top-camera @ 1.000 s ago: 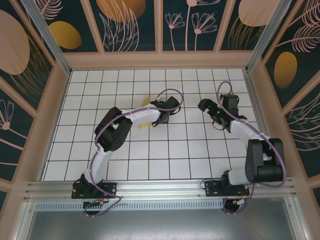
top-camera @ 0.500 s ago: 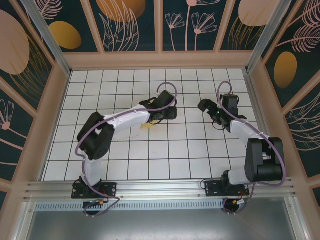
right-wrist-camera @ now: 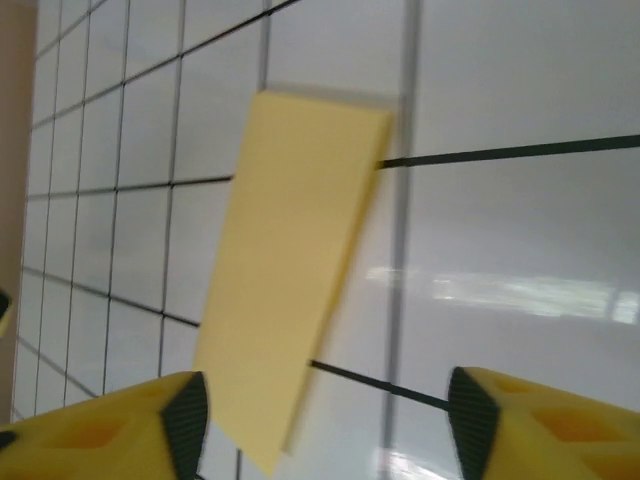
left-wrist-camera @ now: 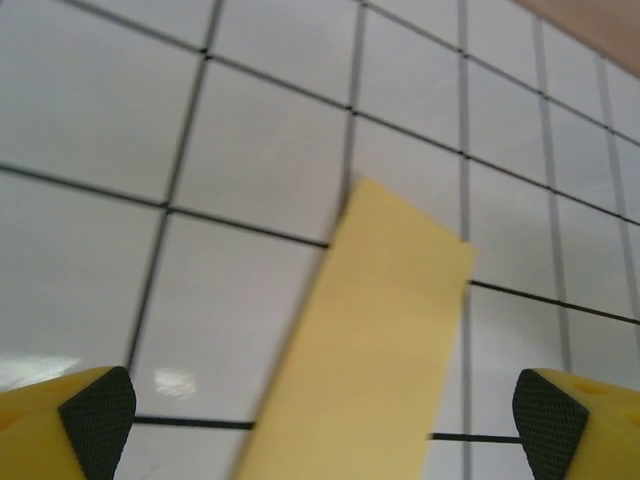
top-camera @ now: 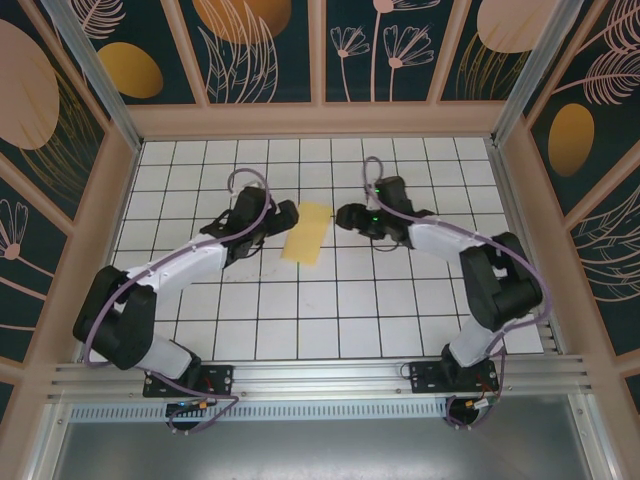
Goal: Fold a paper plane with a square sheet of paper (pick it up from the middle)
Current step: Turn over the paper at the center of the table, then rotate the paper at the center of the table.
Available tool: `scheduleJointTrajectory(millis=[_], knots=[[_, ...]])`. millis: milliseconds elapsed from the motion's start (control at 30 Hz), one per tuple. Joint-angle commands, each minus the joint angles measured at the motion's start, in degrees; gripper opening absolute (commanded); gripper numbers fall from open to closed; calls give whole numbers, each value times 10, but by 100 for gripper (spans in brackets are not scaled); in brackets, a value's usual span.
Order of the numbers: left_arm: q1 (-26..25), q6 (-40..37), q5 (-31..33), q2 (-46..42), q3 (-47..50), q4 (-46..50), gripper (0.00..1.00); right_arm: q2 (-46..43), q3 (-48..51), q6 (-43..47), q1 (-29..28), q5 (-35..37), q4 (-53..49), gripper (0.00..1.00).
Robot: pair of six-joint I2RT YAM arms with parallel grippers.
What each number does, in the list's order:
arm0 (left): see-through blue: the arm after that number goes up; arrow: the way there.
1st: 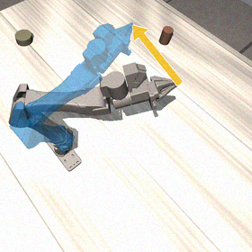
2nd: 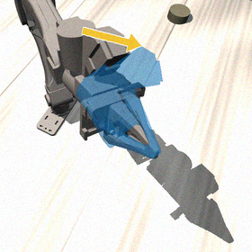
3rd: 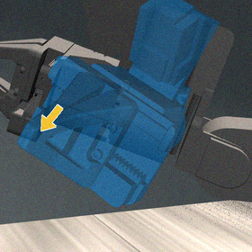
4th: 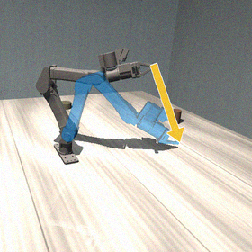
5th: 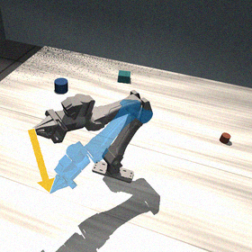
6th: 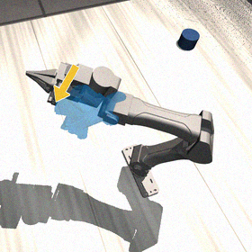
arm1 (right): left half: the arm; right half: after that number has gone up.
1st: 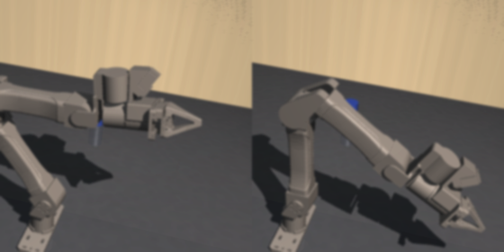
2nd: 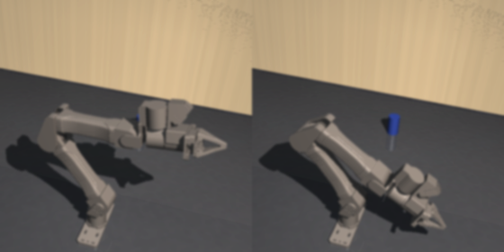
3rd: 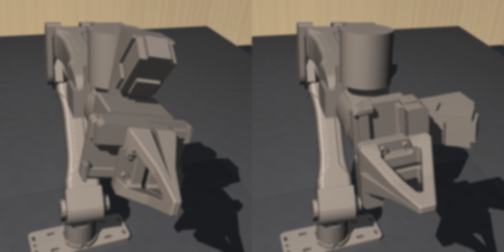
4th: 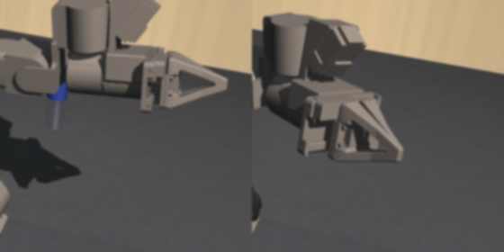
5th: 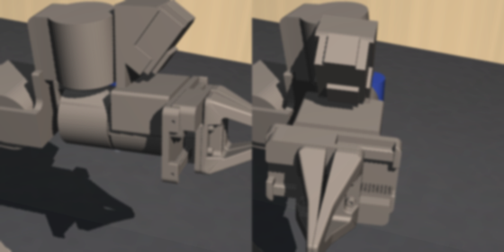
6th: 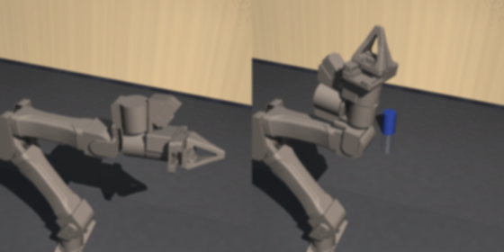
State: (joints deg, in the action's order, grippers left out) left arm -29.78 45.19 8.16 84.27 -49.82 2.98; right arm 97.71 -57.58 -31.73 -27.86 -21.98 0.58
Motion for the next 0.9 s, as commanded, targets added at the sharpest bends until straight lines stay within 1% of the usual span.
scheduleJointTrajectory(millis=[0,67,167,300,467,567,633,700,767,867], knots=[[33,27,1,-40,49,-35,98,61,-76,-5,-52,23,-35,54],[52,31,-8,-53,75,-37,99,101,-120,-9,-75,23,-50,48],[72,38,-17,-64,102,-40,99,155,-176,-16,-98,22,-66,44],[94,51,-28,-74,128,-50,99,222,-250,-9,-118,13,-104,43],[99,62,-37,-75,138,-64,98,276,-306,27,-131,-4,-145,43],[99,63,-45,-70,138,-69,99,289,-313,68,-134,-13,-169,43],[99,60,-51,-68,137,-71,99,290,-309,106,-135,-18,-191,43],[99,55,-59,-64,134,-74,99,286,-299,154,-134,-9,-225,43],[99,49,-68,-59,131,-77,98,273,-278,200,-134,-6,-249,43],[99,43,-94,-51,129,-96,98,240,-239,248,-130,-17,-256,43]])
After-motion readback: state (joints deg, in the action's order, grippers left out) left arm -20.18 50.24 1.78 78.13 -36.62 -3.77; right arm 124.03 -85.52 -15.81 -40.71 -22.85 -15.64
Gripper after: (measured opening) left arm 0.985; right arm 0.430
